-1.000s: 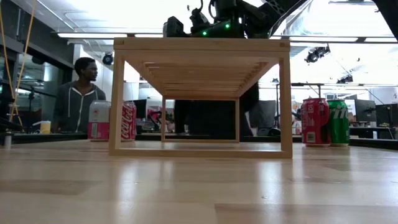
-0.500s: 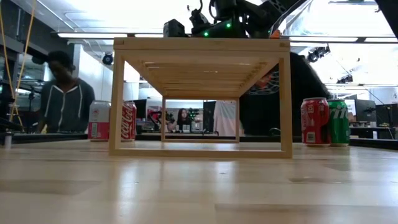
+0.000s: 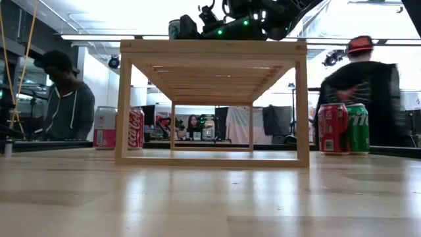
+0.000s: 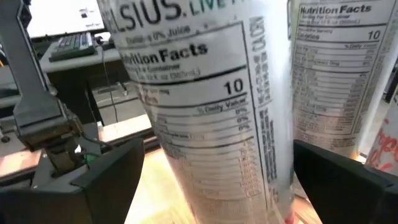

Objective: Place canned beverage on shelf
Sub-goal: Put the left white pink soda can on the shelf

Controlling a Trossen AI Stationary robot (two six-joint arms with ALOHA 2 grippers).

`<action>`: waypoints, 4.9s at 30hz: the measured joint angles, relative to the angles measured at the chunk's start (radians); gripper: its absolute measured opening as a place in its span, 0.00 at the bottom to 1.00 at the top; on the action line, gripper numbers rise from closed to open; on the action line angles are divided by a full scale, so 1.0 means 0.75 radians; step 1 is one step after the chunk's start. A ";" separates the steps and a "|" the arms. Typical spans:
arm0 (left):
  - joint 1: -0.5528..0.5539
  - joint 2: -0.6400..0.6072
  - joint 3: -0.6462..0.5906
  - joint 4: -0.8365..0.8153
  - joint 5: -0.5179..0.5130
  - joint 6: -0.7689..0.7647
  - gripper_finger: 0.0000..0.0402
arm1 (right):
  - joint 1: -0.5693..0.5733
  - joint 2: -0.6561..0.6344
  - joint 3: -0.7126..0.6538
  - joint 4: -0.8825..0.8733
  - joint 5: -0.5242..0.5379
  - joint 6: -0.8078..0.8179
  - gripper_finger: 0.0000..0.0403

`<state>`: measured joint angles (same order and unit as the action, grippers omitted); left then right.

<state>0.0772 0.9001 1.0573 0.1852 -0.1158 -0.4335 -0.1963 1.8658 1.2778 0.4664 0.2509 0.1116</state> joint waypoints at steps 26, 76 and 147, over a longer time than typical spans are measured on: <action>0.000 0.000 0.000 -0.001 0.000 0.000 0.95 | 0.000 -0.004 0.000 0.002 0.166 -0.104 0.96; -0.001 0.000 0.000 -0.001 0.000 0.024 0.95 | 0.032 -0.076 0.000 -0.093 0.270 -0.124 0.96; -0.001 -0.001 0.000 -0.001 -0.005 0.048 0.95 | 0.059 -0.113 0.000 -0.566 0.124 0.263 0.00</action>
<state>0.0769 0.8997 1.0571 0.1841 -0.1194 -0.3973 -0.1522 1.7808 1.2778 0.0416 0.3439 0.3089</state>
